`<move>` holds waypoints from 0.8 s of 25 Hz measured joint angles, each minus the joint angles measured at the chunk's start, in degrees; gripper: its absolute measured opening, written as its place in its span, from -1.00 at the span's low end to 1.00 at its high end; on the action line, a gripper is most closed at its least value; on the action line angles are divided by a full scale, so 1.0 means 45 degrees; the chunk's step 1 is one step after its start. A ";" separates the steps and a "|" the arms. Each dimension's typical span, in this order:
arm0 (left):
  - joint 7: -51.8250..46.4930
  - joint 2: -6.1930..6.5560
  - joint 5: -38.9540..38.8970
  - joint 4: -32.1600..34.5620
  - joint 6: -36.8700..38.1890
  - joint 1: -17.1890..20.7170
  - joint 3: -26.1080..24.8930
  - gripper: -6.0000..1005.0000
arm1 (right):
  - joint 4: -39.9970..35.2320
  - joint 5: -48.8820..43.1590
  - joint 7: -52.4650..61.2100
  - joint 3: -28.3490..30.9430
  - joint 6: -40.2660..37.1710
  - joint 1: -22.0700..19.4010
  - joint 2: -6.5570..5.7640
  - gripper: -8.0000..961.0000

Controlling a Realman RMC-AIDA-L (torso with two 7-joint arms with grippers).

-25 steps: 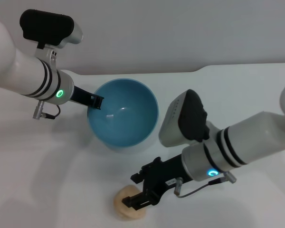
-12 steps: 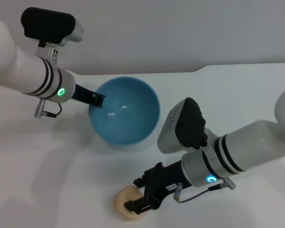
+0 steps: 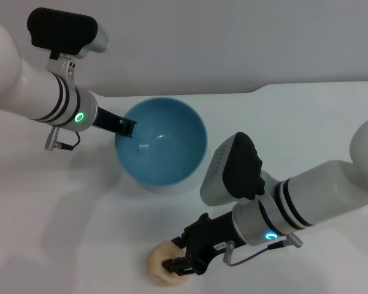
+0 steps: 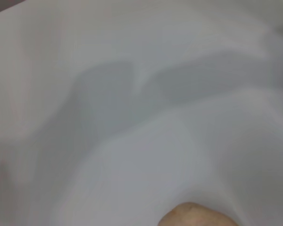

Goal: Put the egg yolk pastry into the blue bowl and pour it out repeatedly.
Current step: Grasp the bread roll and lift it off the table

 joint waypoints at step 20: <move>0.0079 0.0040 0.0072 0.0004 -0.0002 0.0000 0.0000 -0.99 | -0.1271 -0.0223 -0.0194 0.0214 -0.0284 -0.0556 -0.0204 -0.40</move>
